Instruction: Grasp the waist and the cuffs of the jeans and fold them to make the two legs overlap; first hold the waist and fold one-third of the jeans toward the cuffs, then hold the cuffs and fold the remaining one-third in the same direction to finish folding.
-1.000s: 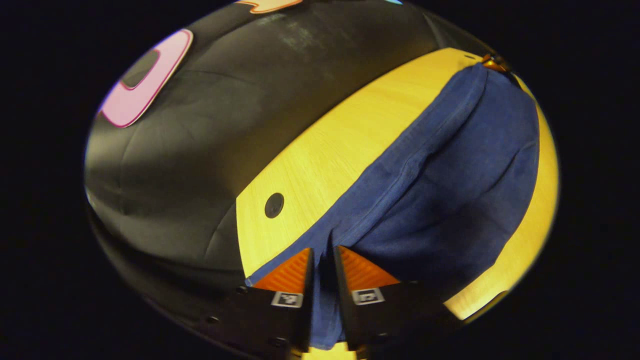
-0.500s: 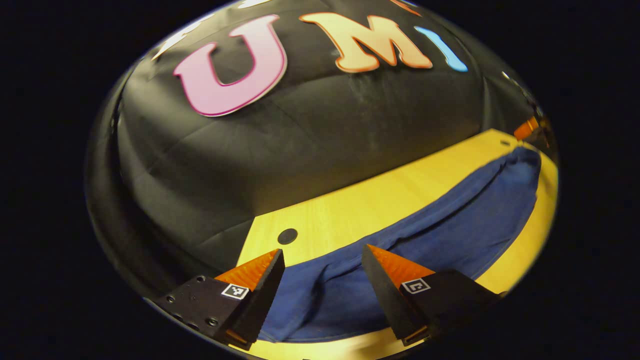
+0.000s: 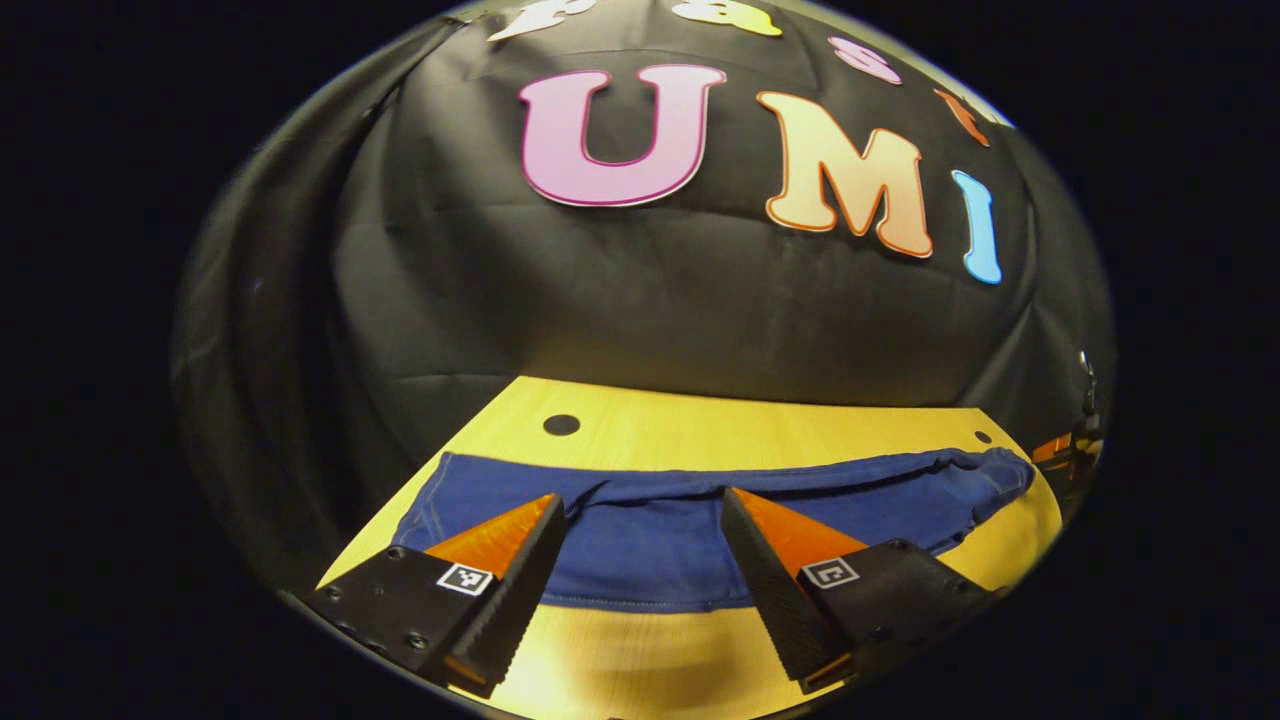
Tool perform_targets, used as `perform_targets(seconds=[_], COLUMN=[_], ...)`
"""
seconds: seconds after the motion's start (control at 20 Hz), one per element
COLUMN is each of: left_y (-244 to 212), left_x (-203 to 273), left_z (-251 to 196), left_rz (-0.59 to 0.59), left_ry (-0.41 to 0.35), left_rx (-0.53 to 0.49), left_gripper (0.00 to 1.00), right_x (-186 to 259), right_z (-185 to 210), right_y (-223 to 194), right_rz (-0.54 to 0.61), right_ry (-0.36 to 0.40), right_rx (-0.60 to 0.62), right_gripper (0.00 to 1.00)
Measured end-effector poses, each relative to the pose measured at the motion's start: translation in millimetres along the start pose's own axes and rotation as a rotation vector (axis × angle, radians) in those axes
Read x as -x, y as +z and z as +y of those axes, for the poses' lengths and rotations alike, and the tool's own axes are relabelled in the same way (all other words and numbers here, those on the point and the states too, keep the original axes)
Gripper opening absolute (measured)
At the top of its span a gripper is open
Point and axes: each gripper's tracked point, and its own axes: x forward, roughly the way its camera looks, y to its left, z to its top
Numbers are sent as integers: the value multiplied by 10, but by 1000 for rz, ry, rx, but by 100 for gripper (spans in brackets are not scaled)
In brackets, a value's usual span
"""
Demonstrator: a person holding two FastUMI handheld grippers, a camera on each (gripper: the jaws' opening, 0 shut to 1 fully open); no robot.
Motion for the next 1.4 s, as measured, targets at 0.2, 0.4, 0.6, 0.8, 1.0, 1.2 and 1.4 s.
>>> perform_targets(seconds=[0.2,0.4,0.6,0.8,1.0,1.2,1.4], left_y=[144,169,195,158,72,-24,-80], left_x=[100,355,454,589,698,739,688], left_z=[-115,-242,-312,-346,-397,-446,-397], left_rz=[-25,-44,-58,-65,-64,-54,-46], left_ry=[29,35,62,77,95,79,49], left_rx=[-22,17,39,76,83,94,109], left_gripper=[95,95,94,95,95,95,95], right_x=[-85,-122,-171,-233,-227,-229,-73], right_z=[1,47,126,154,152,166,259], right_y=[-140,-216,-263,-342,-287,-262,-91], right_rz=[43,66,51,64,27,24,-62], right_ry=[67,105,126,119,130,128,72], right_rx=[-55,-96,-71,-65,-59,-79,44], right_gripper=[99,98,84,44,26,3,3])
